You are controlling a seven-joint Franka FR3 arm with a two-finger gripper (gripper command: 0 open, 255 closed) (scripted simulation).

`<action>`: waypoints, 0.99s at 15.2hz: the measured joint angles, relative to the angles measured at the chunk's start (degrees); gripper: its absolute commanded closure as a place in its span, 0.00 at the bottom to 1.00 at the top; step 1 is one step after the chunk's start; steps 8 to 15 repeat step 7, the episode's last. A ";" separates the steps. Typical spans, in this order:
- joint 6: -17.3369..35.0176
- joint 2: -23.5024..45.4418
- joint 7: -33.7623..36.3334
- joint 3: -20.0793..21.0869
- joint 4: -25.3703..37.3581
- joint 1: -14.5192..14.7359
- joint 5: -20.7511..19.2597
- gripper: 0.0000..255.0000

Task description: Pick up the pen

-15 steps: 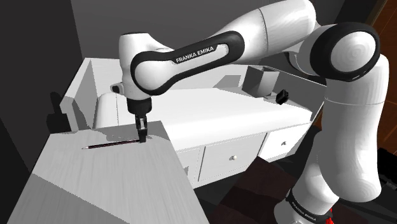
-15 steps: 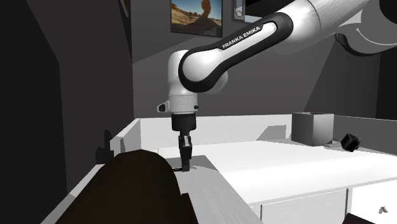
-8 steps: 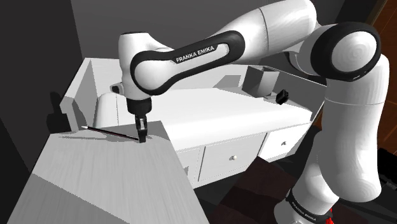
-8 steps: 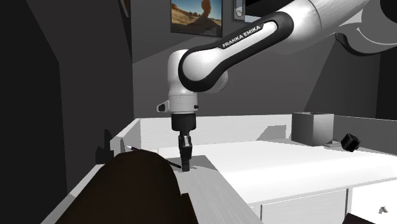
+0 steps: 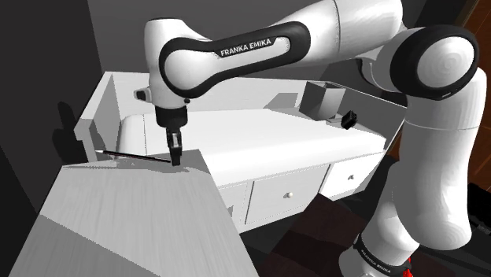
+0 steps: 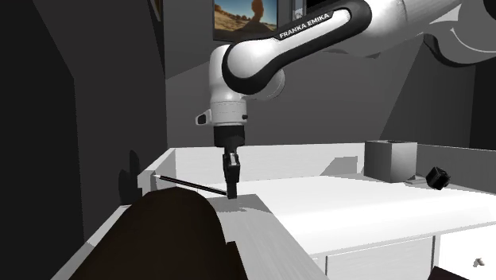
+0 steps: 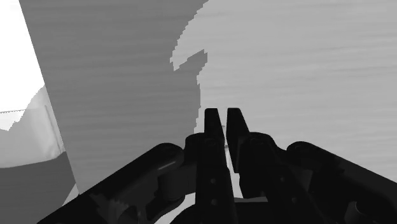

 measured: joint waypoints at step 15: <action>-4.78 -0.92 -0.11 0.14 3.90 0.05 0.31 1.00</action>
